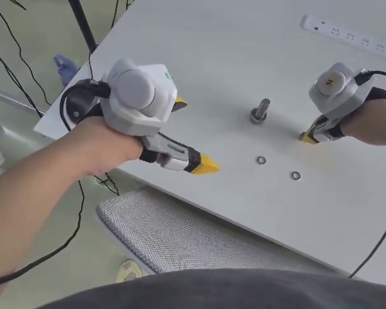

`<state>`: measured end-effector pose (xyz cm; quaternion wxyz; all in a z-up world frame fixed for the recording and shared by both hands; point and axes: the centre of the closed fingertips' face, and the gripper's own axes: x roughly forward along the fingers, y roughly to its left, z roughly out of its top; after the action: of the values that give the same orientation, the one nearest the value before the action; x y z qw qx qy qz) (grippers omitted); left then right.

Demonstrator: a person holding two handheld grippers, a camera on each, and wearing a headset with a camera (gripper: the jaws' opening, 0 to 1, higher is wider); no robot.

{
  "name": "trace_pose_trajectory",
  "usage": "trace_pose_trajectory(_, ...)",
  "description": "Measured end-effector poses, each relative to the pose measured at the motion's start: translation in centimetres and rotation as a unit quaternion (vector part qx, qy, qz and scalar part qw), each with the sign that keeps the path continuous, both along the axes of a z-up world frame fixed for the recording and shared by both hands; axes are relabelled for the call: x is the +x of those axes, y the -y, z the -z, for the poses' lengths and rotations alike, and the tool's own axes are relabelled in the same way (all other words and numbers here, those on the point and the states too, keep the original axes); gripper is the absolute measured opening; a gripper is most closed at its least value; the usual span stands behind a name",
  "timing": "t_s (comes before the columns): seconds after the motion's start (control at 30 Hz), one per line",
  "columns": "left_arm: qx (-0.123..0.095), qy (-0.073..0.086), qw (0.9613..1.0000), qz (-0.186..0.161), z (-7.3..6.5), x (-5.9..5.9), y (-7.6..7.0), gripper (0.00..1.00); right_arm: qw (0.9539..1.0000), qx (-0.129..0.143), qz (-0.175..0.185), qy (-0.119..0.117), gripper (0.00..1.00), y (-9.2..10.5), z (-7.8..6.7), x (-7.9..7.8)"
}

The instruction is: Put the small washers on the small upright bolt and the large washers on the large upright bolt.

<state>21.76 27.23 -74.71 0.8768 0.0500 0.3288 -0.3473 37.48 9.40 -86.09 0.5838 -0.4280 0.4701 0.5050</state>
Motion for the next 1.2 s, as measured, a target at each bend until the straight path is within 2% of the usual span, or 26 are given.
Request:
trace_pose_trajectory(0.07, -0.003, -0.001, 1.0000, 0.001, 0.2, -0.1, 0.0, 0.86, 1.0000, 0.008, 0.004, 0.002, 0.21, -0.1, -0.3, 0.1)
trace_pose_trajectory(0.17, -0.002, 0.002, 1.0000, 0.003, 0.3, -0.1, -0.1, 0.87, 1.0000, 0.007, 0.006, -0.002, 0.22, 0.0, -0.5, 0.0)
trace_pose_trajectory(0.33, -0.021, 0.017, 0.9995, 0.014, 0.2, -0.2, 0.3, 0.91, 0.9995, 0.026, 0.015, -0.002, 0.24, -0.2, -1.5, -0.1)
trace_pose_trajectory(0.4, -0.022, 0.013, 0.9996, 0.011, 0.4, -0.1, 0.2, 0.92, 0.9995, 0.028, 0.016, 0.000, 0.24, -0.1, -1.9, -0.2)
trace_pose_trajectory(0.63, -0.011, 0.009, 0.9996, 0.025, 1.1, -0.2, 0.5, 0.95, 0.9989, 0.043, 0.019, 0.006, 0.24, 0.1, -2.8, 0.5)
trace_pose_trajectory(0.8, 0.001, 0.014, 0.9992, 0.037, 1.4, -0.2, 0.8, 0.97, 0.9986, 0.050, 0.013, 0.014, 0.24, -0.2, -4.2, -0.1)
trace_pose_trajectory(0.87, 0.006, 0.022, 0.9989, 0.041, 1.4, 0.0, 0.9, 0.97, 0.9984, 0.053, 0.013, 0.017, 0.24, -0.3, -4.6, -0.2)
trace_pose_trajectory(1.07, 0.021, 0.017, 0.9984, 0.050, 2.0, -0.2, 0.7, 0.98, 0.9981, 0.058, 0.006, 0.021, 0.24, -0.6, -5.7, -1.1)
trace_pose_trajectory(1.17, 0.029, 0.029, 0.9974, 0.059, 1.9, -0.1, 0.6, 0.98, 0.9980, 0.059, 0.001, 0.023, 0.24, -0.7, -6.1, -1.7)
trace_pose_trajectory(1.2, 0.030, 0.024, 0.9976, 0.058, 2.0, -0.2, 0.6, 0.98, 0.9979, 0.060, 0.000, 0.023, 0.24, -0.7, -6.3, -2.0)
